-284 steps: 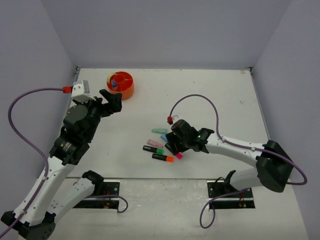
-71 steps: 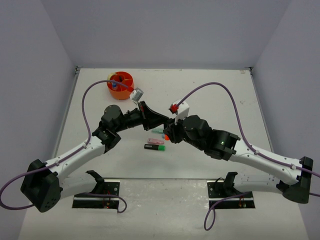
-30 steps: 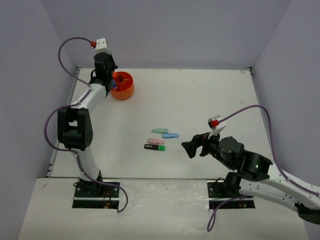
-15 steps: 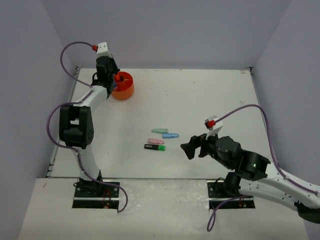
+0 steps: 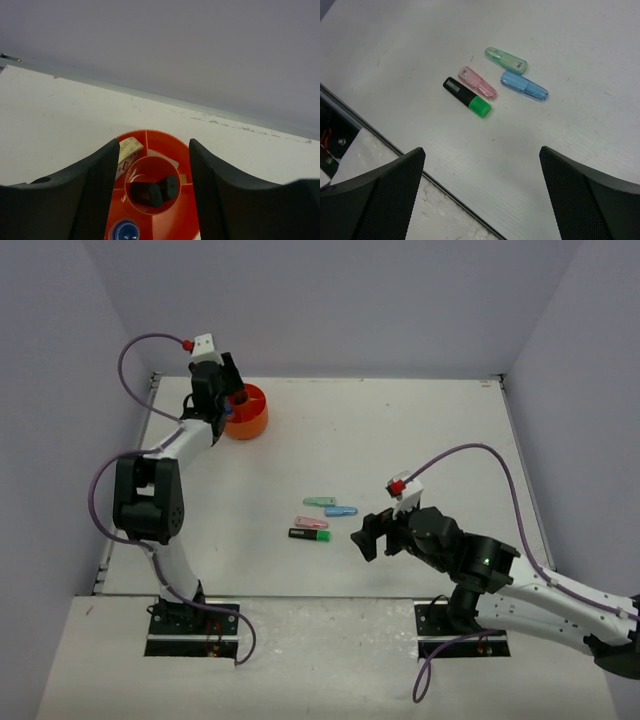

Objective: Sort the stationery into containers
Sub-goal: Place the pen in the storage box, then pick up the pen from the center of the board.

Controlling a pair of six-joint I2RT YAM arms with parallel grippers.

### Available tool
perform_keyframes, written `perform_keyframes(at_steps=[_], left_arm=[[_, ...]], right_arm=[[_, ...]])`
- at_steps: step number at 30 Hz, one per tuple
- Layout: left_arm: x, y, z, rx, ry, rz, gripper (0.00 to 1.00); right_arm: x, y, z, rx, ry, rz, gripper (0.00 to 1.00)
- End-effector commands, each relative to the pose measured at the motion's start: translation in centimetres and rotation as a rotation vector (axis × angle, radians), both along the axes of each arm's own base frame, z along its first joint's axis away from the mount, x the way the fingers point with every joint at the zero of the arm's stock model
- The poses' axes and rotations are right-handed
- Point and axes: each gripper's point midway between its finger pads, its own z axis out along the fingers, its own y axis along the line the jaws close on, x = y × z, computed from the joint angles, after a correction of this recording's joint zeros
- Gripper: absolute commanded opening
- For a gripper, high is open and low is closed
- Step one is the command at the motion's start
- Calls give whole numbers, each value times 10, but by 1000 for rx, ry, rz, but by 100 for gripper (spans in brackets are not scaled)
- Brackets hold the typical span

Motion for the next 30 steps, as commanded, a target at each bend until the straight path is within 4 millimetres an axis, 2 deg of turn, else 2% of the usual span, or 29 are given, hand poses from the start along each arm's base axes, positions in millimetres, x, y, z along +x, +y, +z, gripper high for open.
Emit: perform_keyframes(at_steps=[1, 2, 4, 5, 7, 9, 11, 13, 15, 20, 25, 30], left_arm=[[-30, 8, 126, -110, -234, 36, 63], [-48, 9, 150, -167, -248, 47, 69], [-78, 12, 182, -245, -272, 62, 81], [-101, 11, 200, -297, -287, 57, 88], [-144, 3, 219, -358, -322, -11, 96], [-195, -13, 218, -422, -350, -127, 100], [-220, -22, 209, -453, -358, -187, 100], [-252, -30, 182, -454, -342, -251, 100], [-264, -30, 165, -418, -298, -260, 100], [-287, -28, 139, -279, -190, -282, 100], [-298, -25, 128, -207, -146, -285, 100], [-299, -31, 121, -207, -134, -311, 100]], right_arm=[[-10, 37, -8, -59, 23, 194, 98], [-10, 46, -27, -136, 46, 244, 97], [-4, 59, -42, -230, 76, 281, 93], [1, 64, -59, -305, 100, 291, 91], [13, 78, -62, -368, 109, 304, 90], [21, 93, -73, -426, 149, 345, 85], [29, 107, -85, -477, 170, 394, 80], [39, 115, -95, -522, 193, 421, 74], [49, 118, -107, -572, 221, 435, 64], [68, 129, -127, -652, 255, 438, 50], [64, 131, -148, -683, 318, 462, 46], [59, 128, -159, -697, 356, 466, 44]])
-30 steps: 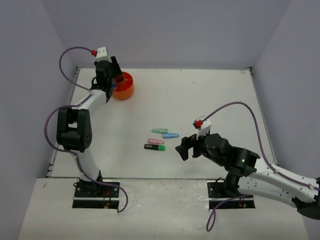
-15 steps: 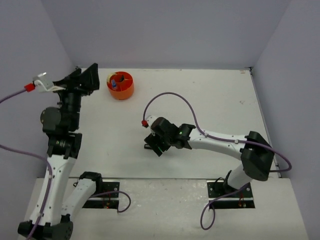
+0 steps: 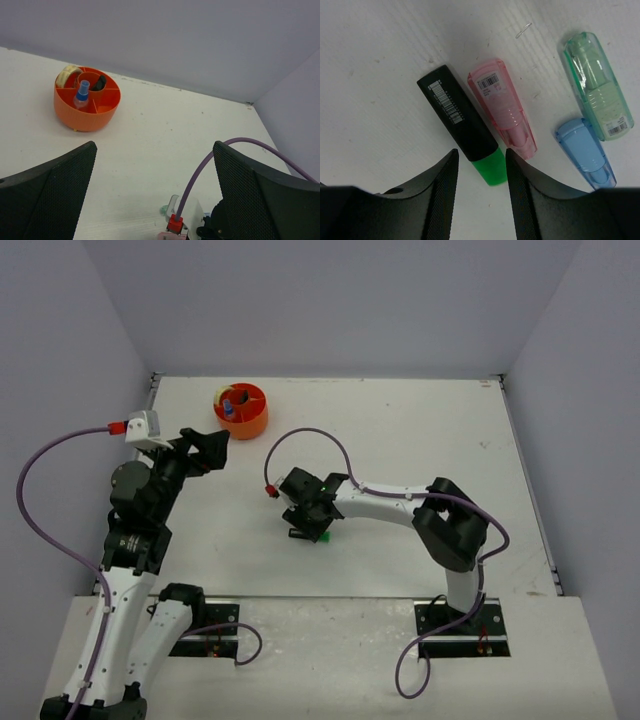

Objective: Sort the stationery into containers
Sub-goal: Pick up the pen from the center of the board.

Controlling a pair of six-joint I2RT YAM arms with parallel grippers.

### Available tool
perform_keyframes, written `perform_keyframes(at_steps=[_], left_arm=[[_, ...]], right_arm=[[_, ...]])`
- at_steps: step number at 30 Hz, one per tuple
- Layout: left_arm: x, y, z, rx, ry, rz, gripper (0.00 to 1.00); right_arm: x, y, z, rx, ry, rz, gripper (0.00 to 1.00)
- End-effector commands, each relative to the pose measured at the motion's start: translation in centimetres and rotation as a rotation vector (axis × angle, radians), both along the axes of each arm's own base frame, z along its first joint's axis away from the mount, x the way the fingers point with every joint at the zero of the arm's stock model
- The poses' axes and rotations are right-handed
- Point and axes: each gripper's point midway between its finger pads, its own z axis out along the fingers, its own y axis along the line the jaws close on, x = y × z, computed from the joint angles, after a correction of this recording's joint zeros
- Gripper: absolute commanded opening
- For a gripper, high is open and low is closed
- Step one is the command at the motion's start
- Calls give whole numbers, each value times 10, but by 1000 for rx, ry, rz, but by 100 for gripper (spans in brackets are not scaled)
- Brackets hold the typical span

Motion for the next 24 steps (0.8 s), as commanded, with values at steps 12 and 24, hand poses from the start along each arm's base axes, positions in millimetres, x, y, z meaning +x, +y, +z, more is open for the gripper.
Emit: perform_keyframes(at_steps=[12, 24], left_arm=[[0, -11, -22, 33, 39, -67, 100], [1, -8, -32, 6, 84, -39, 100]], right_arm=[[-10, 5, -24, -29, 65, 7, 37], [-23, 31, 25, 81, -79, 15, 7]])
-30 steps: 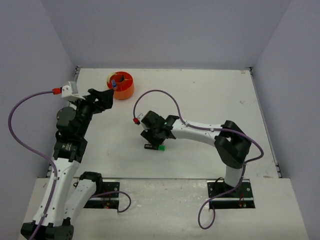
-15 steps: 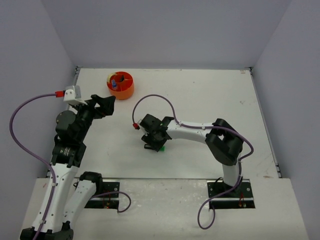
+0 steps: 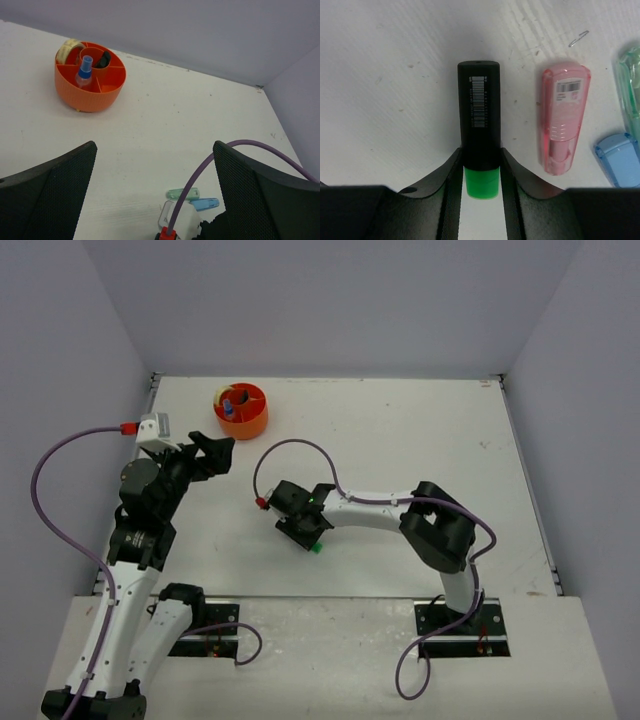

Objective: Sort the stationery into containers
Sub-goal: Pick up the pen from the center of the board.

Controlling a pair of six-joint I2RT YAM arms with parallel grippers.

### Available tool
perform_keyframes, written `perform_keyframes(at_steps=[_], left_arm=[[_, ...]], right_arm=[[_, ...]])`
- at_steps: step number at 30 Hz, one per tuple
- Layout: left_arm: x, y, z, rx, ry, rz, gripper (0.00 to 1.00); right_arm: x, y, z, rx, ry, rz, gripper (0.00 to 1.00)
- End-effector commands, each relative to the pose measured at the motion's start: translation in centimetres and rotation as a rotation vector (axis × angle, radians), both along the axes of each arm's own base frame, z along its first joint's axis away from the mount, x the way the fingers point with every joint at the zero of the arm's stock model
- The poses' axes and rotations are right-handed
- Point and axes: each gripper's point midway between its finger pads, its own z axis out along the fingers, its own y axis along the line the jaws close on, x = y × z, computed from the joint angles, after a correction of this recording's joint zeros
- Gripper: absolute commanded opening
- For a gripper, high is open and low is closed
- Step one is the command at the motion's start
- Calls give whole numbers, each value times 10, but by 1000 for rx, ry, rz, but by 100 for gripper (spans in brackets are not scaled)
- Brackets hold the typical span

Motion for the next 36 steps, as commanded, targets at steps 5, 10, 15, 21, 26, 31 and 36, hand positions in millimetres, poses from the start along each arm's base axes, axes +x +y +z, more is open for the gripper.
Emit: perform_keyframes(at_steps=[5, 10, 15, 21, 26, 31, 36], left_arm=[[-6, -50, -16, -124, 45, -267, 100], [-35, -118, -4, -381, -21, -712, 100], [-41, -163, -13, -395, 31, -822, 100], [-35, -170, -22, -421, 54, -810, 91], [-32, -174, -22, -448, 52, -820, 59], [-33, -184, -20, -457, 59, -855, 44], [-30, -189, -19, -448, 52, -860, 12]], right_arm=[[16, 14, 138, 442, -196, -131, 0], [35, 3, 187, 614, -282, -264, 0], [39, -3, 205, 666, -316, -320, 0], [38, -15, 220, 702, -348, -355, 0], [34, -16, 228, 725, -347, -345, 0], [34, -15, 233, 751, -348, -347, 0], [33, -15, 236, 765, -348, -345, 0]])
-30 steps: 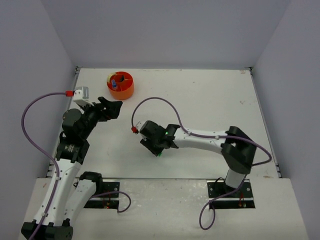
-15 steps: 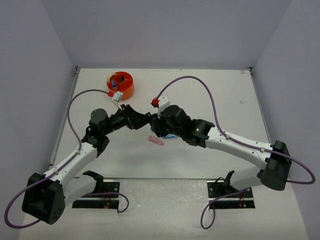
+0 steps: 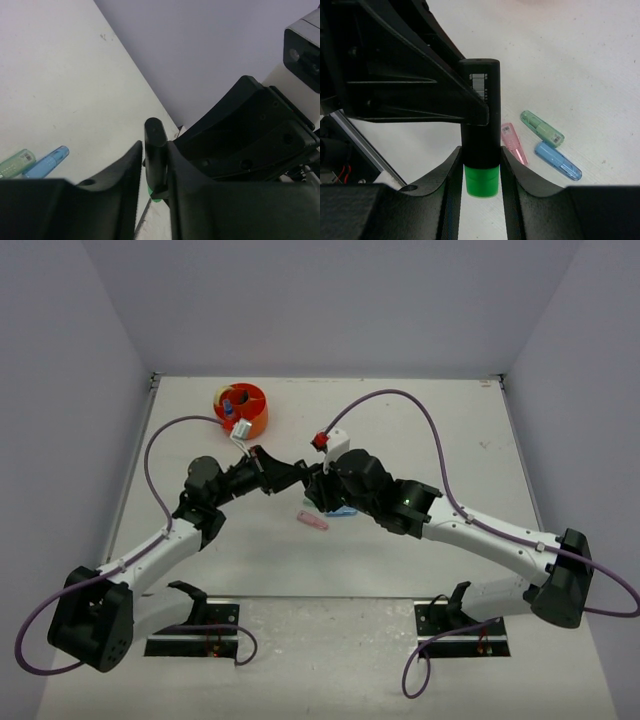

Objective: Sort the stationery into containers
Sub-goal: Pick up the pen from the center of the board, then place the pen in the storage box.

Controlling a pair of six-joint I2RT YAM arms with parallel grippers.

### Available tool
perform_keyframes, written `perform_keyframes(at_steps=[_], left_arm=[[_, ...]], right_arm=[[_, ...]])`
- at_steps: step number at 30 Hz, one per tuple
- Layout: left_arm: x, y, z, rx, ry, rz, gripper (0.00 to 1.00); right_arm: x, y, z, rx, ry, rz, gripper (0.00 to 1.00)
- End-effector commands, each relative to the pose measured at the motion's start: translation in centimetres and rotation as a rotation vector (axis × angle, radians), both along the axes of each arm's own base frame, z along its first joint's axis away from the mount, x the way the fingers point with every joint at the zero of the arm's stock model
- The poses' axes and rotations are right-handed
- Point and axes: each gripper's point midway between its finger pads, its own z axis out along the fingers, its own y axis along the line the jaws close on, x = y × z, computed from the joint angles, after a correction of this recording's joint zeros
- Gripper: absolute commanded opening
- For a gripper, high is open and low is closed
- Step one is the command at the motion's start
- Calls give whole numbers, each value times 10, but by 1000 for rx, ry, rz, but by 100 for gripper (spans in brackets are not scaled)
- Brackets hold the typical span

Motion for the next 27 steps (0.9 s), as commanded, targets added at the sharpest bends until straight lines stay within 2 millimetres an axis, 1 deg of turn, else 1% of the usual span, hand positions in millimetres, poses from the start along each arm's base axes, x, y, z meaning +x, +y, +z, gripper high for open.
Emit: perform_keyframes(at_steps=[1, 3, 5, 6, 7, 8, 9, 10, 11, 12, 13, 14, 16, 18, 19, 20, 22, 23, 25, 27], left_arm=[[5, -6, 31, -30, -111, -12, 8], [18, -5, 29, 30, -129, 30, 1], [41, 1, 27, 127, -132, 124, 0], [59, 10, 30, 191, -130, 210, 0], [69, 16, 30, 249, -164, 258, 0], [88, 28, 37, 318, -185, 353, 0], [98, 37, 28, 364, -154, 411, 0], [111, 44, 43, 401, -193, 469, 0], [123, 52, 42, 456, -190, 518, 0], [141, 68, 49, 516, -205, 623, 0], [158, 90, 57, 568, -212, 763, 0], [164, 99, 68, 585, -231, 819, 0], [195, 138, 79, 653, -248, 1047, 0], [215, 158, 88, 678, -288, 1131, 0], [222, 171, 97, 688, -300, 1172, 0], [240, 185, 100, 693, -302, 1217, 0], [275, 202, 84, 728, -274, 1203, 0], [290, 205, 82, 740, -274, 1199, 0], [309, 213, 80, 773, -299, 1185, 0], [326, 212, 70, 814, -337, 1153, 0]], right_arm=[[2, 2, 21, 78, -35, -19, 0], [1, 1, 24, 92, -44, -22, 2], [1, -3, 20, 94, -45, -33, 40], [2, -8, 19, 92, -50, -57, 65], [5, -16, 17, 87, -56, -92, 93], [6, -23, 11, 76, -54, -121, 98], [7, -27, 14, 79, -65, -143, 99], [8, -33, 13, 79, -71, -166, 99], [8, -43, 10, 71, -77, -195, 99], [7, -51, 8, 67, -80, -215, 99], [5, -57, 7, 65, -82, -225, 99], [4, -60, 2, 55, -76, -229, 99], [0, -74, 3, 66, -86, -251, 99], [-4, -82, 0, 68, -85, -259, 99], [-6, -85, -4, 63, -79, -260, 99], [-10, -90, -5, 69, -74, -261, 99], [-16, -96, -5, 82, -67, -261, 99], [-18, -99, -10, 77, -57, -262, 99], [-23, -105, -9, 99, -51, -265, 99], [-28, -110, -15, 106, -39, -265, 99]])
